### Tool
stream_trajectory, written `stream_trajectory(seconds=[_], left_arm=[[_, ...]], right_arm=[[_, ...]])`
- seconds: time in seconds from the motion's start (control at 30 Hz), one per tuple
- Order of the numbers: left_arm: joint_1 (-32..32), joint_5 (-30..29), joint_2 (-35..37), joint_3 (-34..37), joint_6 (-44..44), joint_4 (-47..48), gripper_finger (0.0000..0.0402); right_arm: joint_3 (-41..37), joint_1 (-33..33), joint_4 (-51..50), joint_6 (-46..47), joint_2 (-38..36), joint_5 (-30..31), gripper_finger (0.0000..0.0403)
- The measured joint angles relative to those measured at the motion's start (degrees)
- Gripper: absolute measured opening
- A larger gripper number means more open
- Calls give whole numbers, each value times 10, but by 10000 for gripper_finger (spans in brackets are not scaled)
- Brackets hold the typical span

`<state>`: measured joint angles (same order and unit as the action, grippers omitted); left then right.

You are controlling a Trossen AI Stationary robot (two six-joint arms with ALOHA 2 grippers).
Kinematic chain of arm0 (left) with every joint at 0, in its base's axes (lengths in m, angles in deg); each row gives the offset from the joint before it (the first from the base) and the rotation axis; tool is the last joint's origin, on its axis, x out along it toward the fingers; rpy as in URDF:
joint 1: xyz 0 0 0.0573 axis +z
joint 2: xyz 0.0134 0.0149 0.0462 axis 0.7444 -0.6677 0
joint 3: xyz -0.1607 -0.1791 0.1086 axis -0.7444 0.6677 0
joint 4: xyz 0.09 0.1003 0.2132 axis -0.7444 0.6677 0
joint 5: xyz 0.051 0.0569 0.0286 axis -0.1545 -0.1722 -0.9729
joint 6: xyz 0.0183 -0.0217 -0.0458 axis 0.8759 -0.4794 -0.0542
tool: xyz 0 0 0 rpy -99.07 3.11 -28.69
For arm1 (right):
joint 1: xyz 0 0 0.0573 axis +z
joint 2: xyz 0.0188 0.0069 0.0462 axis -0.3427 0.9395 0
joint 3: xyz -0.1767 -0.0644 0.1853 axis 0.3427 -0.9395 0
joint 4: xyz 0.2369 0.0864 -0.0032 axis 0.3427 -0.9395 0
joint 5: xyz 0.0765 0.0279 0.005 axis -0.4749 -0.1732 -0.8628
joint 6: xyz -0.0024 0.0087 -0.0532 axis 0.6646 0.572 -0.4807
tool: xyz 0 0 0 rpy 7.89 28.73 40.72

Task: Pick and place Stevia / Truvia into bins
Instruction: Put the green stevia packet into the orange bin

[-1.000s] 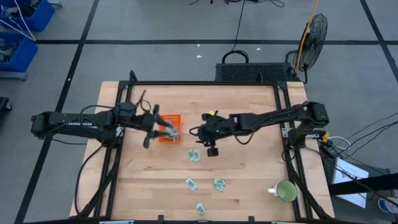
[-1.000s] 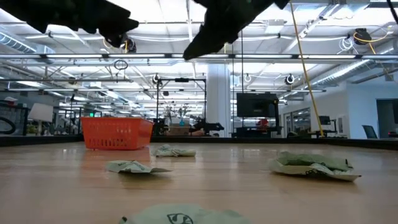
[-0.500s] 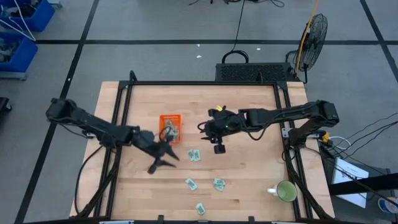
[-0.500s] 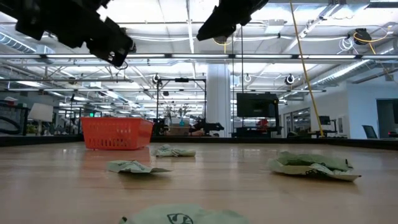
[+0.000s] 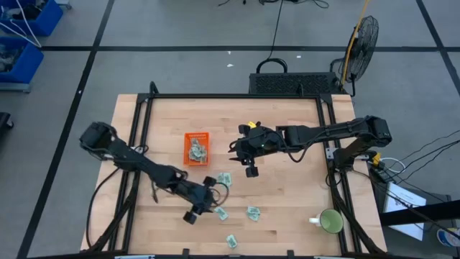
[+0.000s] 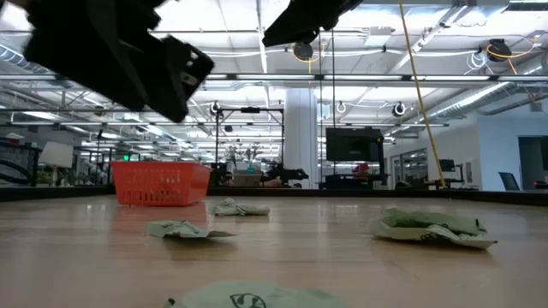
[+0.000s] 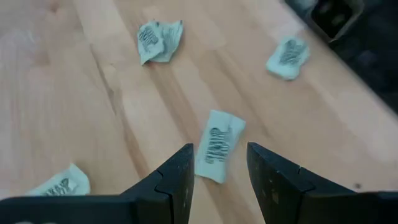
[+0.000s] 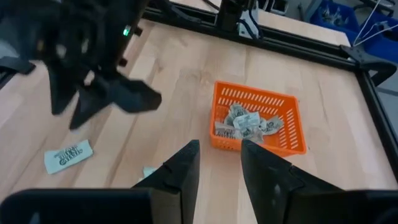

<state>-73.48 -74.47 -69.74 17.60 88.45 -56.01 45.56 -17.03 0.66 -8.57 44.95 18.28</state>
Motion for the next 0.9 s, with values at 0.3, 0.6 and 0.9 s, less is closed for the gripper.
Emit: stream_trajectory(seconds=[0.3,0.6,0.9], left_arm=[[13,19,-90,-24,15,-24,154],[33,60,-124,-24,14,-27,154],[44,85,-137,-25,4,-30,151]], right_arm=[[0,0,-1,19,0,0,109],[0,0,2,11,0,0,109],[0,0,1,11,0,-1,109]])
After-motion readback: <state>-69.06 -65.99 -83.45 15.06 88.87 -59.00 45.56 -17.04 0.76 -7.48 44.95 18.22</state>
